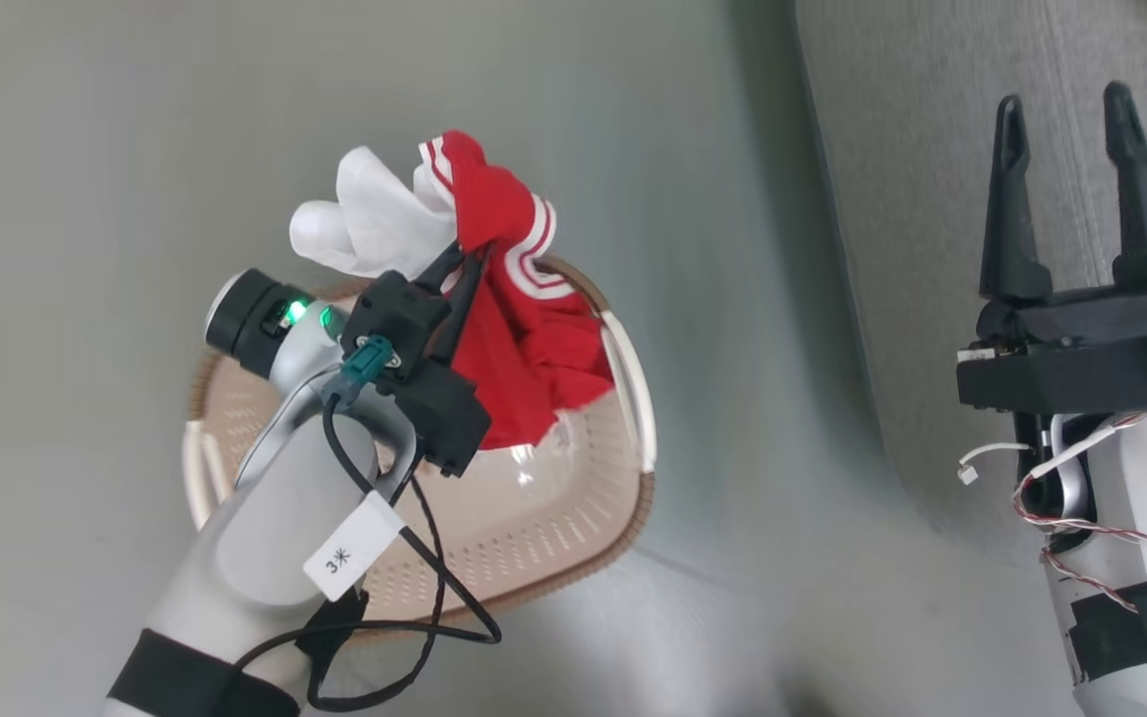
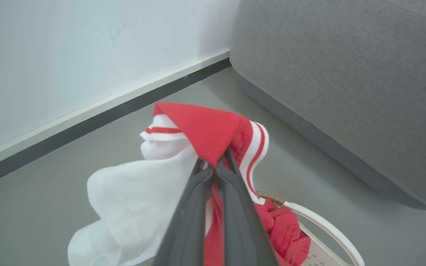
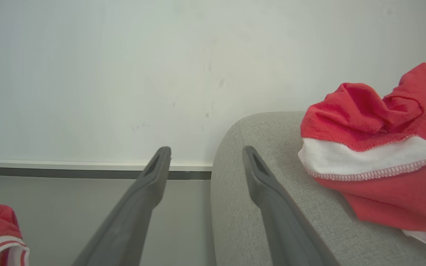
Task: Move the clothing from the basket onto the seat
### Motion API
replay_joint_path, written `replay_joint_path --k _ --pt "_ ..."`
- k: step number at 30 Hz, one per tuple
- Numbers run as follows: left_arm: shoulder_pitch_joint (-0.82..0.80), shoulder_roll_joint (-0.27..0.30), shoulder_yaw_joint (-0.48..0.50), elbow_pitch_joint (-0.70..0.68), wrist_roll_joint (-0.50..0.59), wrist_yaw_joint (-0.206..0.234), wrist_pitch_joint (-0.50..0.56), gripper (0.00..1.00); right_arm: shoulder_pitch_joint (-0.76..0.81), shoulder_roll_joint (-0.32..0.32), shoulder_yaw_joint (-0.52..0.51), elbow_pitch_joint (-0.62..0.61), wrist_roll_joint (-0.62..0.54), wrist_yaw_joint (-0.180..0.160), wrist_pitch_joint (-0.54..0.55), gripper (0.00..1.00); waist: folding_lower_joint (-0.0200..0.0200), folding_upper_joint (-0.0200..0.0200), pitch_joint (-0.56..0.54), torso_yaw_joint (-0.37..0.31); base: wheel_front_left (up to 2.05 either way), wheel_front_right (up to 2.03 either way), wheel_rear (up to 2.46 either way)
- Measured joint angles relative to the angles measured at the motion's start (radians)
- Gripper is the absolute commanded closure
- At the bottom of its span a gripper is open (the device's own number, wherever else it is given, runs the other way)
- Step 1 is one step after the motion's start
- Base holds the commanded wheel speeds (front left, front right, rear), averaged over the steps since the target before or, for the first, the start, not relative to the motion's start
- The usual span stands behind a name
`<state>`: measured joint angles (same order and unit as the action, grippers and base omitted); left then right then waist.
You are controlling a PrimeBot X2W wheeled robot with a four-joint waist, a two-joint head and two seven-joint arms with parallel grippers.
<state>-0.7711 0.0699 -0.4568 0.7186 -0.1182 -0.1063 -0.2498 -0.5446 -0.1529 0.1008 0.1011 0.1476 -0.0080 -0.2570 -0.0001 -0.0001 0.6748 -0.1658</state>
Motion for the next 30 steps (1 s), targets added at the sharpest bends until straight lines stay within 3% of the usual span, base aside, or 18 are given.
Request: replay_joint_path --k 15,30 --pt "-0.026 0.0 0.004 -0.086 -0.066 -0.017 0.0 1.0 0.002 0.012 0.004 0.169 0.009 0.035 0.0 0.0 -0.0001 -0.0001 -0.229 0.082 0.0 0.0 0.0" --pt "-0.019 0.024 -0.041 -0.053 -0.146 -0.025 0.0 1.0 0.057 0.038 0.053 0.324 0.012 0.072 0.0 0.0 0.0 0.0 -0.475 0.082 0.0 0.0 0.0"
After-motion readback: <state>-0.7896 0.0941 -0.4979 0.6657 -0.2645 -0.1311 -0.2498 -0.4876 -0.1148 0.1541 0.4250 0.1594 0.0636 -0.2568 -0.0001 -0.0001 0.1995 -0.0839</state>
